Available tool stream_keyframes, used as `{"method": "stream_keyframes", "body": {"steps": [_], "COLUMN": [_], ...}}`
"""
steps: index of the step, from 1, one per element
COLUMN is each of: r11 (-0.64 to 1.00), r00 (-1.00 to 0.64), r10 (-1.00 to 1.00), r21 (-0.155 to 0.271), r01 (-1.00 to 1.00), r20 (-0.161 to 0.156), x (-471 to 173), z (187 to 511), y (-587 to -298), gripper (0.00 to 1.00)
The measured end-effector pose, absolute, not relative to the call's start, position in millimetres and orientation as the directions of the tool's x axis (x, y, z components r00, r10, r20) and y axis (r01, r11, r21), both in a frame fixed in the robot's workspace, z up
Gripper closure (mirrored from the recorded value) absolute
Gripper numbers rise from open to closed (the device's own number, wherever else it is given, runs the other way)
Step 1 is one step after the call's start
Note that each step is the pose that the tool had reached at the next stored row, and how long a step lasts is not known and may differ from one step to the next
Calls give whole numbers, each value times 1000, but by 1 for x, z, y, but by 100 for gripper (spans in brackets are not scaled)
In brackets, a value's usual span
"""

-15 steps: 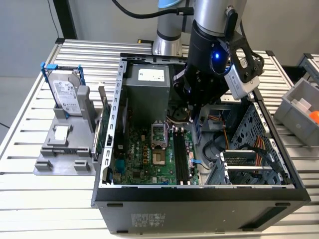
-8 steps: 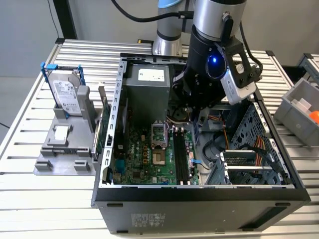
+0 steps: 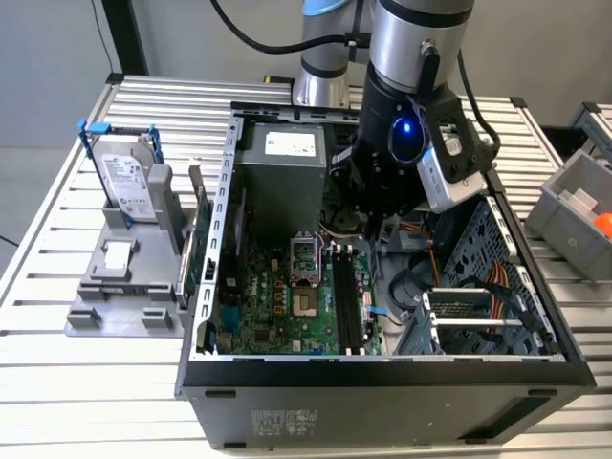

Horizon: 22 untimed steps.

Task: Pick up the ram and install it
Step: 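Insert the ram into the slot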

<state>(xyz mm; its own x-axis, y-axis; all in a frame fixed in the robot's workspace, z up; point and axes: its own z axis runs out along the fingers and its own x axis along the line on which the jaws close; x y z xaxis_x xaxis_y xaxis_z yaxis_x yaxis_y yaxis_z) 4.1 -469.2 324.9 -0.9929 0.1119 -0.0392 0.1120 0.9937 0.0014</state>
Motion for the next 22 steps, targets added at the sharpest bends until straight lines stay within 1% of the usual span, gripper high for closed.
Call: {"method": "stream_keyframes", "body": {"steps": [11,22], "r11": [999,999], "r00": [-998,-998], "r10": [52,48], "r21": [1,0], "r01": [52,49], "r20": [-35,-34], "x": [13,13], "z": [312,302], "y": [-469,-469], "gripper": [100,100]}}
